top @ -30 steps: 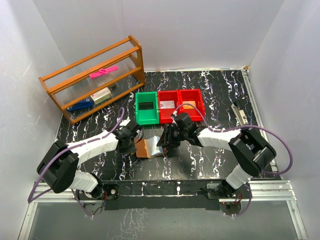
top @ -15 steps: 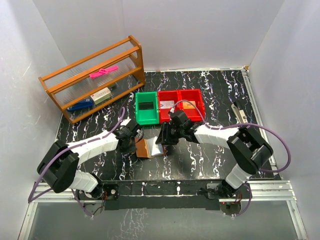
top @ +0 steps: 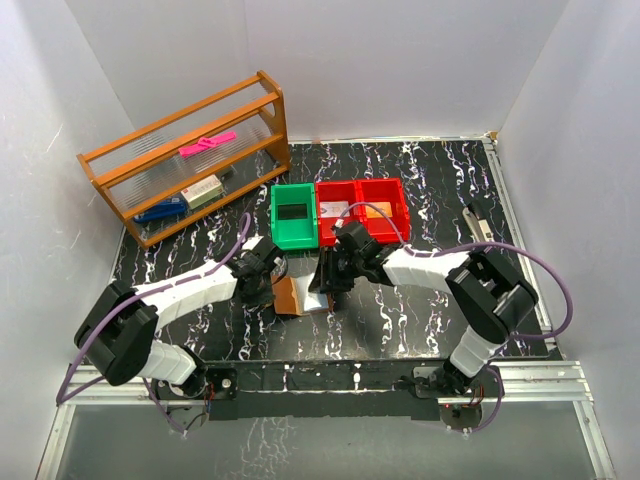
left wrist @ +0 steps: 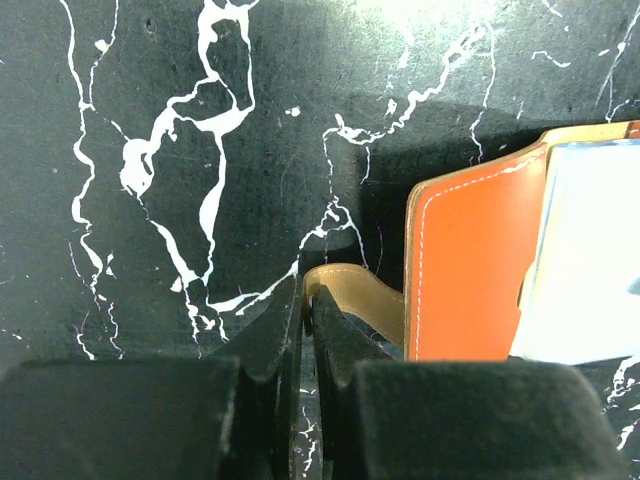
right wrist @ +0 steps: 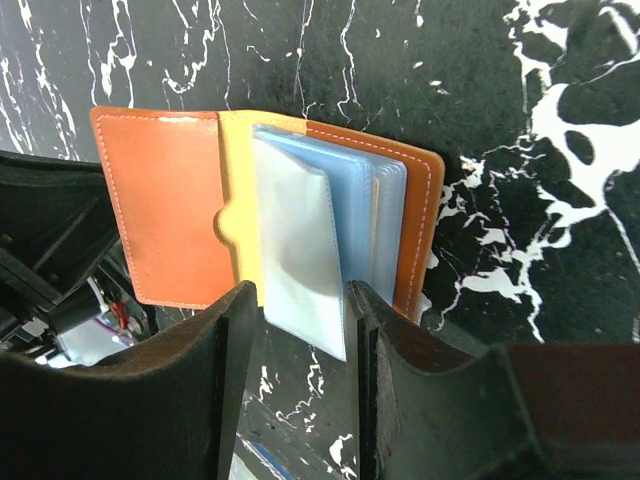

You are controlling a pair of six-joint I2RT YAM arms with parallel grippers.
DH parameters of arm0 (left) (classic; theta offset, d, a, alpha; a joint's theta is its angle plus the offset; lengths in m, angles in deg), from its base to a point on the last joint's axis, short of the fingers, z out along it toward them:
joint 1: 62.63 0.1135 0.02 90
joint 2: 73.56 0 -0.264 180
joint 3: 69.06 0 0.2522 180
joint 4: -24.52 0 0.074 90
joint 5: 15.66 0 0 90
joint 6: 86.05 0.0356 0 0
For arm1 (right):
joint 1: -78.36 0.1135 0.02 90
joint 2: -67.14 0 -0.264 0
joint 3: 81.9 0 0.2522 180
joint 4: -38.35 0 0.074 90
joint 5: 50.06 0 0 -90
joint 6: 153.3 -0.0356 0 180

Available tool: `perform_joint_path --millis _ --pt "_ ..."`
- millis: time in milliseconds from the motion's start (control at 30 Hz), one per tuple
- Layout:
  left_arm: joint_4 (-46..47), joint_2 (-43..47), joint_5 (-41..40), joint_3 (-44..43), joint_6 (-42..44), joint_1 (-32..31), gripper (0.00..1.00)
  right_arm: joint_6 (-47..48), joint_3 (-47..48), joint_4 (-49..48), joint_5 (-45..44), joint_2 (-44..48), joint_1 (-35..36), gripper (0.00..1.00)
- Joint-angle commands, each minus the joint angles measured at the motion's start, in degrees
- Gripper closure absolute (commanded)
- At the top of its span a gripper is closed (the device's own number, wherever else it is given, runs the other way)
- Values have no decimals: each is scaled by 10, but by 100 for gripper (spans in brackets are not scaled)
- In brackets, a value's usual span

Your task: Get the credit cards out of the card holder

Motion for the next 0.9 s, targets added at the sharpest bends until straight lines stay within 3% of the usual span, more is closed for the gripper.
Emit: perform_joint_path --millis 0,400,867 --pt "-2 -3 8 -15 6 1 100 -3 13 -27 -1 -16 5 62" --pt "22 -14 27 1 8 2 100 -27 28 -98 82 -27 16 61" --pt "62 -19 49 15 -18 1 100 -54 53 -123 62 -67 59 59"
